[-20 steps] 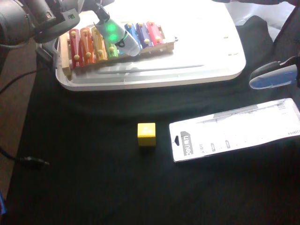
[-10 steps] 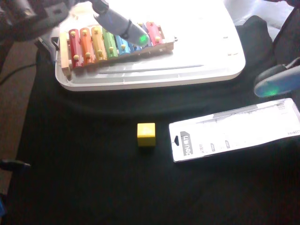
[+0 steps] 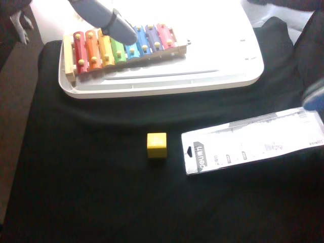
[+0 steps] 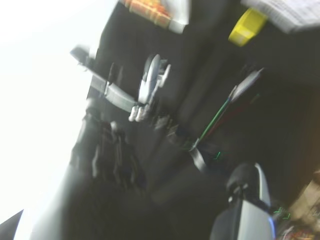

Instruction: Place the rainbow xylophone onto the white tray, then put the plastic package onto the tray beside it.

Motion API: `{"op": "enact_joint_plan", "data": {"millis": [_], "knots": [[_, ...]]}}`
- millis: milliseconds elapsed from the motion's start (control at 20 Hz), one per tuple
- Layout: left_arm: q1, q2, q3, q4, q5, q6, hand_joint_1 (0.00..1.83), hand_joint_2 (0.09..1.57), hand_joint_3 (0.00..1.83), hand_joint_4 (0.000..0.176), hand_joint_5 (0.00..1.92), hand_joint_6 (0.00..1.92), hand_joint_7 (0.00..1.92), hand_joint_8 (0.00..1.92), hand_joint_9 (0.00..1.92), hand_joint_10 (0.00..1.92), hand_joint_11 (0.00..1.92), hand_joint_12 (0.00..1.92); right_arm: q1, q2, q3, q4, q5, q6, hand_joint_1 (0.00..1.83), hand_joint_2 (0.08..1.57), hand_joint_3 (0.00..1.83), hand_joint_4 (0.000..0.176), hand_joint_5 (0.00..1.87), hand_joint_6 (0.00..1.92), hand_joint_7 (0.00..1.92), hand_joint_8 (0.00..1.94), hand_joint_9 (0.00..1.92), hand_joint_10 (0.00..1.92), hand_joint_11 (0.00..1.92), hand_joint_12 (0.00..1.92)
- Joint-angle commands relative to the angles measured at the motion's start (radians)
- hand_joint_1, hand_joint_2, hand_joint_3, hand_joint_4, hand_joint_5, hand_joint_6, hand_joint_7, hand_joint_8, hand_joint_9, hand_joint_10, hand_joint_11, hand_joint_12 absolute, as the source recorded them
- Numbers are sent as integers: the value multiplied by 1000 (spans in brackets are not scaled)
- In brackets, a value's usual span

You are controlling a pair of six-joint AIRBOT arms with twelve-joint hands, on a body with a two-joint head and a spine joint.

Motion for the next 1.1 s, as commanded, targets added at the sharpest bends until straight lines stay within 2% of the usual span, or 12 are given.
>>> {"op": "enact_joint_plan", "data": {"millis": [0,100,150,250,300,450,500,550,850,950,1000,1050], "knots": [[-17,16,-6,-10,-68,-3,849,683,0,146,0,0,0,0,0,0,0,0,28,-3,-2,27,18,29,672,731,0,12,0,0,85,0,58,2,126,19],[-29,55,-50,31,-75,-3,770,681,0,127,0,0,0,0,9,4,38,16,124,-5,-3,-172,-51,127,659,716,0,0,0,0,10,0,2,0,58,0],[-31,69,-68,51,-83,-3,727,658,0,92,0,0,0,0,23,8,51,22,135,-5,-3,-233,-69,160,682,667,0,0,0,0,68,7,3,0,70,13],[-31,91,-92,63,-103,-3,751,660,0,84,0,0,15,6,39,13,60,27,135,-5,0,-294,-82,200,702,655,0,0,0,0,92,11,59,21,121,39],[-30,106,-109,72,-109,-3,717,654,0,93,0,0,27,9,47,14,76,34,135,-5,1,-328,-88,222,686,653,0,0,0,0,67,2,73,24,136,49],[-30,163,-164,81,-133,-3,750,673,0,70,0,0,36,8,54,11,112,51,135,-7,1,-427,-101,291,726,609,0,0,35,12,117,16,135,3,144,211],[-31,174,-174,80,-138,-3,778,694,9,65,0,0,28,4,46,6,77,36,135,-7,1,-447,-103,303,741,622,0,0,51,2,141,2,144,5,29,477],[-30,190,-186,78,-143,-3,808,703,10,48,0,0,25,2,43,4,26,14,135,-9,1,-479,-107,326,786,653,2,0,16,1,89,2,74,3,0,367],[4,254,-223,20,-154,18,811,654,0,56,0,0,24,5,43,2,0,0,135,-16,0,-580,-119,396,577,579,0,0,159,0,211,0,213,2,24,698],[20,278,-245,-46,-152,85,819,651,0,99,0,0,28,6,43,3,0,0,135,-18,0,-615,-125,421,562,609,5,0,126,0,148,0,146,0,0,671],[21,287,-252,-57,-152,95,825,655,0,104,0,0,29,5,44,3,0,0,135,-18,0,-626,-130,427,564,609,2,0,112,0,126,1,115,2,0,601],[22,297,-257,-66,-153,99,835,666,0,139,0,0,23,1,35,1,8,4,134,-18,0,-638,-137,430,575,597,0,0,115,3,133,6,119,7,33,595]]}}
